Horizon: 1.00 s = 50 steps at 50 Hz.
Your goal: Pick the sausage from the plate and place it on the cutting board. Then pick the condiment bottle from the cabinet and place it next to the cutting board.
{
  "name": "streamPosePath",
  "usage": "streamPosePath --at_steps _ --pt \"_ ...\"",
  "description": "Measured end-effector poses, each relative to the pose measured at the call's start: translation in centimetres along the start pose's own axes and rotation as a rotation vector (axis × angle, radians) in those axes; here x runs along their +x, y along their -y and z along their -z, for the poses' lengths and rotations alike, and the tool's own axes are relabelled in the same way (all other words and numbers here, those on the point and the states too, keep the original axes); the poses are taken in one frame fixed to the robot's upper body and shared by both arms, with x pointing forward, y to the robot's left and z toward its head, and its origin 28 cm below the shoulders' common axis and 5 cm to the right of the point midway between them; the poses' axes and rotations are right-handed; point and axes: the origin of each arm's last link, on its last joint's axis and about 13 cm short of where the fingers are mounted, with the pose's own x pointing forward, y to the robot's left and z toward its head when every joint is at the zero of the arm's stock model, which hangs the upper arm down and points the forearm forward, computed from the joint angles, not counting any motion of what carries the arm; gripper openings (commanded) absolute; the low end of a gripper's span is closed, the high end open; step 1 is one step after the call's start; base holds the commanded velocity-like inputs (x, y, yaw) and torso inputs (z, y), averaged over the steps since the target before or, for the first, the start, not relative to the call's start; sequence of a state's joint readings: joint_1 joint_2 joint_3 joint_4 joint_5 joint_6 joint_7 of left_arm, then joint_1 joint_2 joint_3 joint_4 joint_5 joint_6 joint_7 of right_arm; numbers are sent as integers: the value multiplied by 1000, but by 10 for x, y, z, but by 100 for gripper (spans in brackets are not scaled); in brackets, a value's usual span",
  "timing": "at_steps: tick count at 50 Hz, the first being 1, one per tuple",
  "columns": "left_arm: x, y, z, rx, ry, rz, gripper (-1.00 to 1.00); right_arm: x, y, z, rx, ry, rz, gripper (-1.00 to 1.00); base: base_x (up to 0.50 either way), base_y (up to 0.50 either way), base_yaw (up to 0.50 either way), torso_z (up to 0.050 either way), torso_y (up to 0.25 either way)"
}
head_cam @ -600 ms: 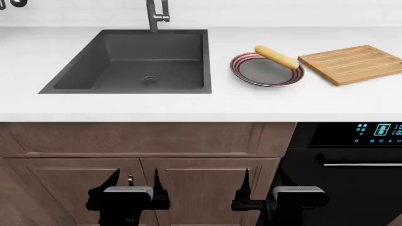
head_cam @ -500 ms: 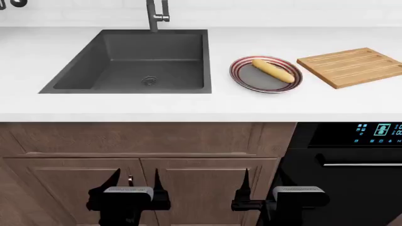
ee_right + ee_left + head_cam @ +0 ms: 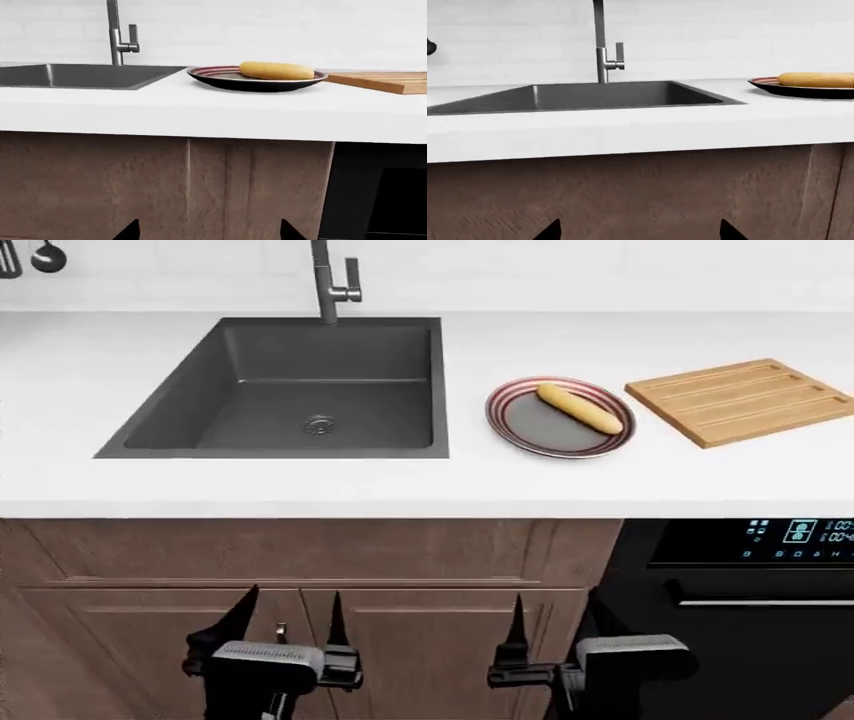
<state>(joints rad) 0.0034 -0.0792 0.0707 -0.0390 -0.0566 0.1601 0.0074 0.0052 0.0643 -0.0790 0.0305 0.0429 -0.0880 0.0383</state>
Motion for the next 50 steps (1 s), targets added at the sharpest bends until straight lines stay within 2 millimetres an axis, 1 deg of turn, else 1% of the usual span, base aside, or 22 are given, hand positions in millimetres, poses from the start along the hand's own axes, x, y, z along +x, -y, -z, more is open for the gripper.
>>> streamPosePath --at_steps 12,26,31,33,34,36,37,38,40,42,43,44,46,48,50 --pt "4 -8 -36 55 140 -24 100 3 1 0 -55 155 44 100 0 0 0 44 78" --pt "5 -12 -69 82 304 -49 100 8 2 -1 -96 381 100 100 0 0 0 0 0" --pt "5 -13 -79 92 355 -61 100 10 2 -1 -110 465 123 100 0 0 0 0 0" --pt "5 -14 -82 95 370 -66 100 9 5 -4 -111 475 125 100 0 0 0 0 0" --pt "5 -14 -83 97 376 -68 100 10 8 -9 -112 481 130 100 0 0 0 0 0" --pt "5 -14 -85 100 388 -71 100 19 15 -28 -112 511 146 100 0 0 0 0 0" --pt "5 -14 -86 102 393 -72 100 27 18 -43 -106 542 156 100 0 0 0 0 0" --pt "5 -15 -87 104 397 -73 100 37 22 -62 -94 583 173 100 0 0 0 0 0" --pt "5 -15 -88 107 406 -74 100 54 33 -113 -48 692 224 100 0 0 0 0 0" --pt "5 -15 -90 112 414 -76 100 64 39 -170 53 788 285 100 0 0 0 0 0" --pt "5 -15 -91 115 418 -76 100 65 40 -194 114 802 312 100 0 0 0 0 0" --pt "6 -15 -92 117 421 -77 100 65 40 -213 169 791 324 100 0 0 0 0 0" --pt "7 -15 -93 123 428 -79 100 58 35 -242 249 744 306 100 0 0 0 0 0" --pt "8 -16 -96 127 434 -81 100 49 28 -262 271 699 268 100 0 0 0 0 0" --pt "10 -16 -99 128 440 -84 100 39 22 -273 258 661 228 100 0 0 0 0 0"
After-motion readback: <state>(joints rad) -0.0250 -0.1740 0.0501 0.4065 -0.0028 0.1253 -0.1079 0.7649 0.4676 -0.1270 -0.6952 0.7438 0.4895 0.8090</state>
